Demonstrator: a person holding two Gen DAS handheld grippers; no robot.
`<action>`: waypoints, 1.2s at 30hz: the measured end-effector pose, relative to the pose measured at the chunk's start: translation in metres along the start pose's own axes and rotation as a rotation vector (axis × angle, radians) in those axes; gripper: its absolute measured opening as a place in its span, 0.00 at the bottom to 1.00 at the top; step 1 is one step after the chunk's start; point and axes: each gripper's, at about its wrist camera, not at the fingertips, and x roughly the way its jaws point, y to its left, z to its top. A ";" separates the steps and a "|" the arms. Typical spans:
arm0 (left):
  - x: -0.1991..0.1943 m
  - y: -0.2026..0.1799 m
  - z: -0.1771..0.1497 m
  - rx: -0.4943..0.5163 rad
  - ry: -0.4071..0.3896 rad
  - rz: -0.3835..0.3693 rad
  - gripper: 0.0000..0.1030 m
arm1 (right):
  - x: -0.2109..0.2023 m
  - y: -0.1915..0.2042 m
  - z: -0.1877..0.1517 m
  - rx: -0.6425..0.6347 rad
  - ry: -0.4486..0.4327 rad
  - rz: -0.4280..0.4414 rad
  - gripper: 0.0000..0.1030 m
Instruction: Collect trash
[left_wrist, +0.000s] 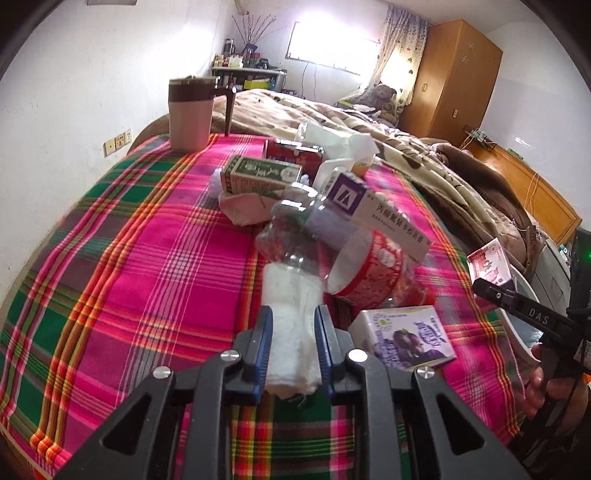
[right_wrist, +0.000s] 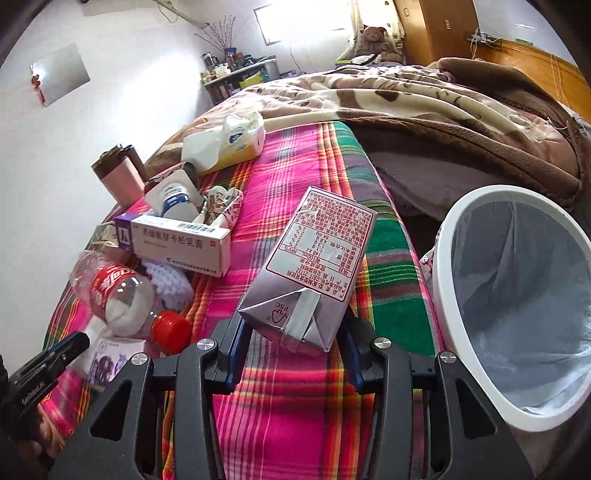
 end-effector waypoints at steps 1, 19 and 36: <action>-0.004 -0.002 0.000 0.003 -0.011 -0.002 0.23 | -0.003 0.000 0.000 -0.002 -0.003 0.004 0.43; -0.004 -0.021 -0.014 0.050 -0.006 0.012 0.70 | -0.012 0.011 -0.016 -0.105 0.024 0.020 0.44; -0.039 -0.028 -0.018 0.028 -0.070 0.081 0.77 | -0.052 0.034 -0.025 -0.229 -0.154 -0.154 0.78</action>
